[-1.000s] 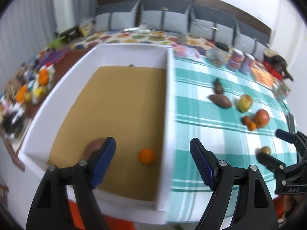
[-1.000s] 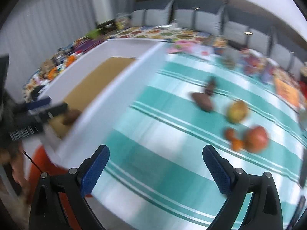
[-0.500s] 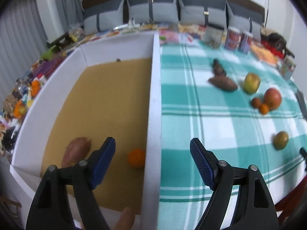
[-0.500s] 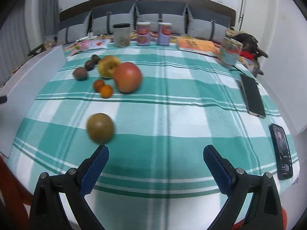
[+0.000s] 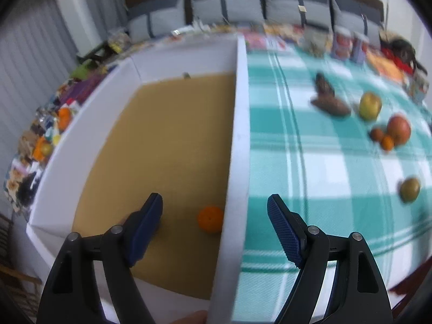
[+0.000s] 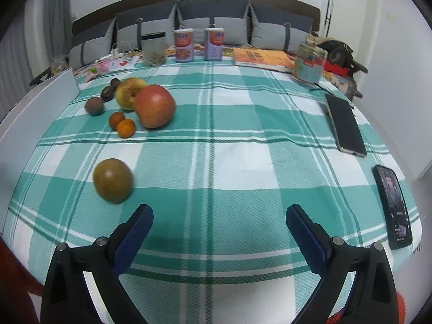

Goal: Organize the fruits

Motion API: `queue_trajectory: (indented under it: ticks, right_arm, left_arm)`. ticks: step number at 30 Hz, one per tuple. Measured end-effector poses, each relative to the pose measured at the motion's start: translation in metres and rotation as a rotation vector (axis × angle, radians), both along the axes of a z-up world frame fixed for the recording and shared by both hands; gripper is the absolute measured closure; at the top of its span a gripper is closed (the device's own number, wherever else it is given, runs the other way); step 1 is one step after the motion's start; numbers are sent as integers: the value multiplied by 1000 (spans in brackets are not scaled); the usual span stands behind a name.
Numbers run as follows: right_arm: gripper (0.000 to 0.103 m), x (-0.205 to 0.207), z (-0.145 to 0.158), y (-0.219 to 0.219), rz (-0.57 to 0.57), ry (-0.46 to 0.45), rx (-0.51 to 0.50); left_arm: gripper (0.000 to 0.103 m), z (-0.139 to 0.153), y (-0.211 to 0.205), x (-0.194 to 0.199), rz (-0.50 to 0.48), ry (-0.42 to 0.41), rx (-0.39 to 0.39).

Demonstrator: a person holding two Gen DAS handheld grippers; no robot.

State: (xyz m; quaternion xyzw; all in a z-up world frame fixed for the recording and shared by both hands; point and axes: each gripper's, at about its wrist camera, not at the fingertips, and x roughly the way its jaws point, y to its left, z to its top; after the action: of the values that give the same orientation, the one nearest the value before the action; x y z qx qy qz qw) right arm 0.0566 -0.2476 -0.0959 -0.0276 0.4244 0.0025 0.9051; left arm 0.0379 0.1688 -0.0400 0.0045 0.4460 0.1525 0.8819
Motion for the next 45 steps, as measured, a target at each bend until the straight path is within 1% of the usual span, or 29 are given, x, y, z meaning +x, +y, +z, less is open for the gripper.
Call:
queue_trajectory:
  ticks: [3, 5, 6, 7, 8, 10, 12, 13, 14, 17, 20, 21, 22, 23, 25, 32, 38, 45]
  right_arm:
    - [5, 4, -8, -8, -23, 16, 4]
    - [4, 8, -14, -13, -35, 32, 7]
    - [4, 10, -16, -15, -41, 41, 9]
    - [4, 12, -20, -18, -49, 50, 11]
    - [4, 15, -22, -21, -57, 57, 17]
    - [4, 17, -26, -26, -69, 65, 31]
    - [4, 19, -28, -30, -75, 68, 35]
    - [4, 19, -29, -31, -77, 70, 36]
    - [4, 20, -30, -32, -78, 71, 38]
    - [4, 22, -33, -35, -82, 79, 44]
    - [4, 24, -36, -37, -87, 88, 55]
    - [4, 25, -37, -38, -89, 91, 57]
    - [4, 26, -38, -38, -90, 94, 57]
    - [4, 27, -39, -38, -91, 98, 57]
    - [0, 28, -41, -37, -93, 100, 48]
    - [0, 28, -43, -35, -101, 82, 39]
    - [0, 25, -45, -34, -114, 49, 36]
    - [0, 24, -45, -33, -116, 34, 33]
  left_arm:
    - [20, 29, -20, -14, -1, -141, 15]
    - [9, 43, -40, -23, -27, -221, 0]
    - [8, 47, -52, -27, -48, -252, -17]
    - [8, 47, -65, -29, -75, -264, -40]
    - [8, 44, -76, -27, -102, -255, -66]
    - [8, 27, -97, -19, -158, -199, -130]
    - [8, -5, -116, -6, -187, -99, -207]
    - [8, -20, -122, -2, -193, -74, -224]
    - [8, -32, -128, 2, -200, -60, -225]
    - [8, -70, -139, 20, -220, -27, -177]
    - [8, -93, -143, 35, -241, 9, -157]
    - [8, -100, -143, 40, -239, 25, -162]
    - [6, -103, -143, 41, -237, 19, -165]
    - [7, -101, -143, 41, -240, -21, -153]
    - [6, -101, -143, 43, -239, -20, -153]
    - [3, -104, -144, 45, -249, -17, -153]
    - [3, -106, -143, 48, -248, -15, -147]
    - [3, -105, -143, 47, -248, -15, -147]
